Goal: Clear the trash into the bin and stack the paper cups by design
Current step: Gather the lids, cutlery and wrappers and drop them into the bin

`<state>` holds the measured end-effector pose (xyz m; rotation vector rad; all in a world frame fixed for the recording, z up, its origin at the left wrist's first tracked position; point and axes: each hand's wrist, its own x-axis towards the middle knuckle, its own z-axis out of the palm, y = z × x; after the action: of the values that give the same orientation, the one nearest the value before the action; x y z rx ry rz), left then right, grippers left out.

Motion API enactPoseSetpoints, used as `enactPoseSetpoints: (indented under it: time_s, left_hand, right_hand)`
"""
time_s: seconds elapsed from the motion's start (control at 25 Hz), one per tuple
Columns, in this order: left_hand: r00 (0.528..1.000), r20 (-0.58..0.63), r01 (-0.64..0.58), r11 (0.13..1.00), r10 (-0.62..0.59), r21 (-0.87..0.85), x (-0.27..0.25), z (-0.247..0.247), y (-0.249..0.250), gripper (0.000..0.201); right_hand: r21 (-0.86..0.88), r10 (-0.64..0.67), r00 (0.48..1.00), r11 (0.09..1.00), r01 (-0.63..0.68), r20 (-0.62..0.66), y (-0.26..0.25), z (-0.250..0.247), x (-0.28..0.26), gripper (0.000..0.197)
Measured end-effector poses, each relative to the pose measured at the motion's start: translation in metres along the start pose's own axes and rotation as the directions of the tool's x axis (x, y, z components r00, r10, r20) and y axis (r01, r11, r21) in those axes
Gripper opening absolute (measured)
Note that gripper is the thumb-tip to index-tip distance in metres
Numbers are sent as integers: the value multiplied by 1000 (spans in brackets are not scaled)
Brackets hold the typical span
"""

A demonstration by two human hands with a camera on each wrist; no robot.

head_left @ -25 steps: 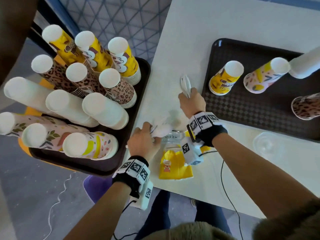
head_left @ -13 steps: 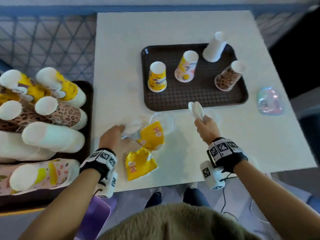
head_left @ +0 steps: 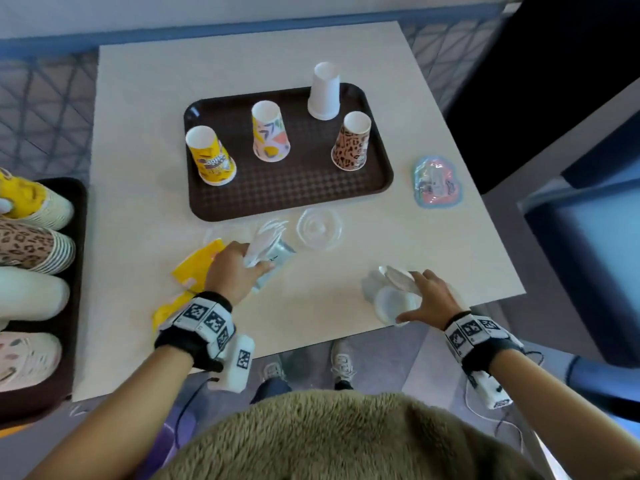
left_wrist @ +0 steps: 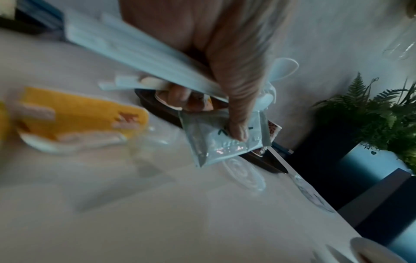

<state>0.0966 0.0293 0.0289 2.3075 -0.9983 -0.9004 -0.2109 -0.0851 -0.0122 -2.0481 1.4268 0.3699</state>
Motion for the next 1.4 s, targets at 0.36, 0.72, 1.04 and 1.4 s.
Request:
enactPoseSetpoints:
  time_s: [0.36, 0.72, 1.04, 1.4]
  left_hand:
    - [991, -108, 85, 996, -81, 36, 29, 91, 55, 41]
    - [979, -122, 187, 961, -164, 204, 58, 105, 76, 47]
    - [978, -74, 206, 965, -197, 163, 51, 120, 80, 34]
    - [973, -47, 219, 971, -224, -91, 39, 122, 82, 53]
  right_hand:
    - [116, 19, 998, 993, -11, -62, 20, -9, 29, 69]
    - [649, 293, 931, 756, -87, -217, 55, -90, 83, 51]
    - [439, 308, 917, 881, -174, -254, 46, -151, 179, 61]
    - [309, 373, 917, 896, -318, -139, 50, -148, 171, 67]
